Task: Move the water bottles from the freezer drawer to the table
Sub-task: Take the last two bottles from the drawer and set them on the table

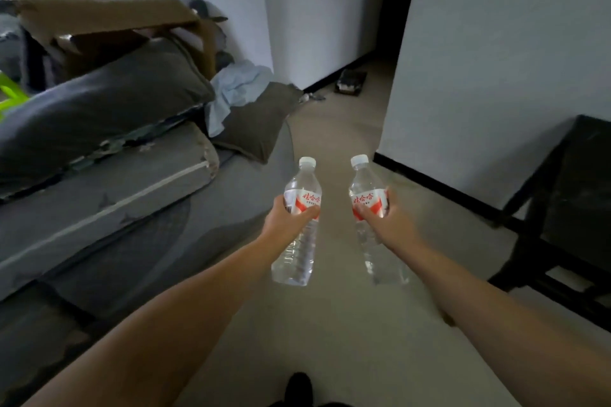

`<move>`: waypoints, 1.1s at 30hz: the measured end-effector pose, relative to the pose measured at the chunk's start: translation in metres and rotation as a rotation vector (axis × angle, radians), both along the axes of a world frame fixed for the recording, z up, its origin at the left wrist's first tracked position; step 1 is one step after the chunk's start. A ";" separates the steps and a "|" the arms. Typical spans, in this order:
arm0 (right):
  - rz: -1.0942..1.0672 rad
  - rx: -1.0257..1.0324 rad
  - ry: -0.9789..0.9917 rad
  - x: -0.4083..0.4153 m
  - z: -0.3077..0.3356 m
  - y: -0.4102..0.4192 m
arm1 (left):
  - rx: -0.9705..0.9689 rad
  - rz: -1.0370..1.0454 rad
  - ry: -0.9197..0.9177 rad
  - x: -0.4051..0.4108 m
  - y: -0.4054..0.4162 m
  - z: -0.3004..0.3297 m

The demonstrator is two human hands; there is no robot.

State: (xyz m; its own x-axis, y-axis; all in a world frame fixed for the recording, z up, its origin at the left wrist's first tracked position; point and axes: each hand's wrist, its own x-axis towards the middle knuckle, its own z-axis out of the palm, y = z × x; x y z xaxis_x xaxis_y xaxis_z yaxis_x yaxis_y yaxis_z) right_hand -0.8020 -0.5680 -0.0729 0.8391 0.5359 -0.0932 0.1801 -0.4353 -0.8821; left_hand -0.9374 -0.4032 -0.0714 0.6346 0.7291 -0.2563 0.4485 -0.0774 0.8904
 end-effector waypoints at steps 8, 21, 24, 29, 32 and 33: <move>-0.256 0.016 0.048 0.059 -0.004 0.023 | -0.034 -0.240 0.046 0.106 0.038 -0.016; -0.474 -0.081 0.128 0.266 -0.020 -0.009 | -0.105 -0.525 0.044 0.352 0.020 -0.026; -0.495 -0.077 0.128 0.314 -0.013 -0.021 | -0.123 -0.536 0.041 0.416 0.012 -0.019; -0.576 -0.078 0.138 0.382 -0.011 -0.044 | -0.160 -0.613 0.031 0.500 -0.011 -0.020; -0.634 -0.083 0.137 0.419 -0.010 -0.055 | -0.142 -0.699 0.040 0.553 -0.025 -0.025; -0.650 -0.088 0.136 0.427 -0.009 -0.057 | -0.143 -0.720 0.054 0.566 -0.028 -0.027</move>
State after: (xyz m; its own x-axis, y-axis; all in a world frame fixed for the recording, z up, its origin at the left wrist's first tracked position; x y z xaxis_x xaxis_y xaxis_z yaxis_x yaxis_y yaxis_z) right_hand -0.3755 -0.6247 -0.0820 0.9663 -0.0891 -0.2415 -0.2537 -0.4893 -0.8344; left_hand -0.3713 -0.4308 -0.0981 0.9275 0.0934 -0.3620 0.3738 -0.2540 0.8921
